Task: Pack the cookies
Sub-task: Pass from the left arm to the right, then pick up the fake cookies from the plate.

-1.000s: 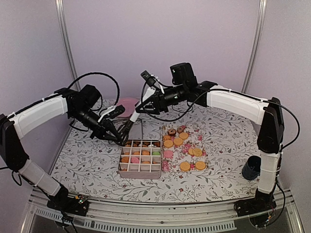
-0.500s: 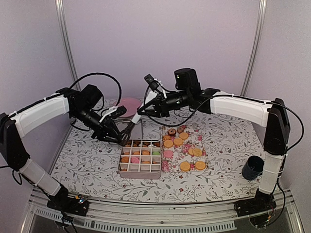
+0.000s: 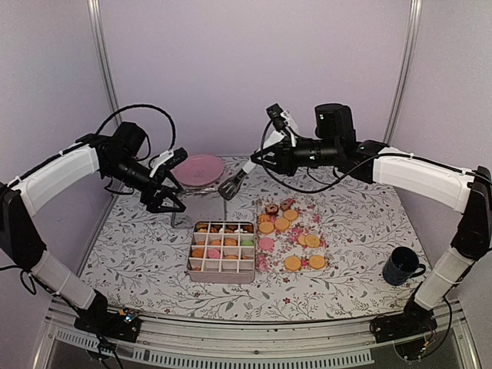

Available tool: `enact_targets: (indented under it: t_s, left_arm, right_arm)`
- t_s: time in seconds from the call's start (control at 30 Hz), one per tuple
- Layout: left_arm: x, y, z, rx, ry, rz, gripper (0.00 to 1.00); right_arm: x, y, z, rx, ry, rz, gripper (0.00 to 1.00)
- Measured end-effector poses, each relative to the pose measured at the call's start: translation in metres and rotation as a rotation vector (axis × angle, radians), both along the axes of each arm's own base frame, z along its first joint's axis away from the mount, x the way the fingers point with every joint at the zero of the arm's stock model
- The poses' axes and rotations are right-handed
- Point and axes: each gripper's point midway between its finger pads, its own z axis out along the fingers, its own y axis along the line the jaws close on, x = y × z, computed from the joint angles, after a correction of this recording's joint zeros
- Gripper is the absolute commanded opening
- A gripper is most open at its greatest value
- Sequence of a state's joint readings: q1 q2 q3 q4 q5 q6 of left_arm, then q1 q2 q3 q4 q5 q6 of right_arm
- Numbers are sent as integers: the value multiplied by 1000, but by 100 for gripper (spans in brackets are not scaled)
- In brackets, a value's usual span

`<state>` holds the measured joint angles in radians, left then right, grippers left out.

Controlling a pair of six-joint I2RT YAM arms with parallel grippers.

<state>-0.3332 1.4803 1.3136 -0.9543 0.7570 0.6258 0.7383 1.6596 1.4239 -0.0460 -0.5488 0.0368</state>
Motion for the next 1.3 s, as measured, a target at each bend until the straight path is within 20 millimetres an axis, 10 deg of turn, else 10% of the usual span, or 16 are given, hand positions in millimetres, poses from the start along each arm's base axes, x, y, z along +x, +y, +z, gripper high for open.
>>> enact_targets:
  t_s: [0.2, 0.53, 1.3]
  left_arm:
    - [29, 26, 7, 18, -21, 137, 99]
    - [48, 47, 8, 44, -29, 245, 99]
    - [66, 63, 9, 101, -84, 328, 99]
  right_arm:
    - [15, -41, 1, -49, -70, -182, 25]
    - [3, -69, -61, -174, 10, -258, 26]
    - [-38, -56, -117, -280, 95, -306, 33]
